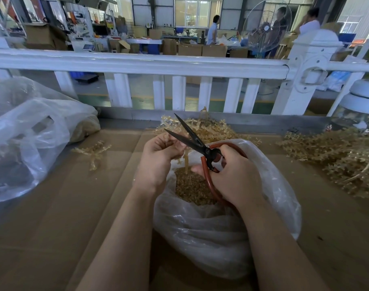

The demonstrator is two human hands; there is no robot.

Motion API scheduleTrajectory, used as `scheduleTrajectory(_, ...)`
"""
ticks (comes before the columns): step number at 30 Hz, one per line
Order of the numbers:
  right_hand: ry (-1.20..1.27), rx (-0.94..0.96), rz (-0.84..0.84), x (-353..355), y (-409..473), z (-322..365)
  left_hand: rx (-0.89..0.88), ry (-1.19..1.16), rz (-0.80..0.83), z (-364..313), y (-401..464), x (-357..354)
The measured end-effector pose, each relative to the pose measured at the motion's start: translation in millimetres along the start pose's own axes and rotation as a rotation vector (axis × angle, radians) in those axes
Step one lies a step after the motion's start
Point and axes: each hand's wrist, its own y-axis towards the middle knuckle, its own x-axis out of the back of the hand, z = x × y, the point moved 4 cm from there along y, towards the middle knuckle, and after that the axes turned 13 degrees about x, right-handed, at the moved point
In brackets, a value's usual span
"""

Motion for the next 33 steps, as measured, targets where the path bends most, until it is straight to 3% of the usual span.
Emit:
scheduleTrajectory(16,-0.061,0.014,-0.100,7.2,-1.5,6.1,0.020,-0.090,-0.028,0.8,2.2,3.0)
scheduleTrajectory(24,-0.082,0.000,-0.044,1.3,-0.3,1.9,0.047,-0.073,-0.067,0.9,0.6,4.7)
scheduleTrajectory(33,-0.001,-0.033,0.011,2.1,0.2,2.3,0.119,-0.306,-0.068,-0.7,-1.3,5.4)
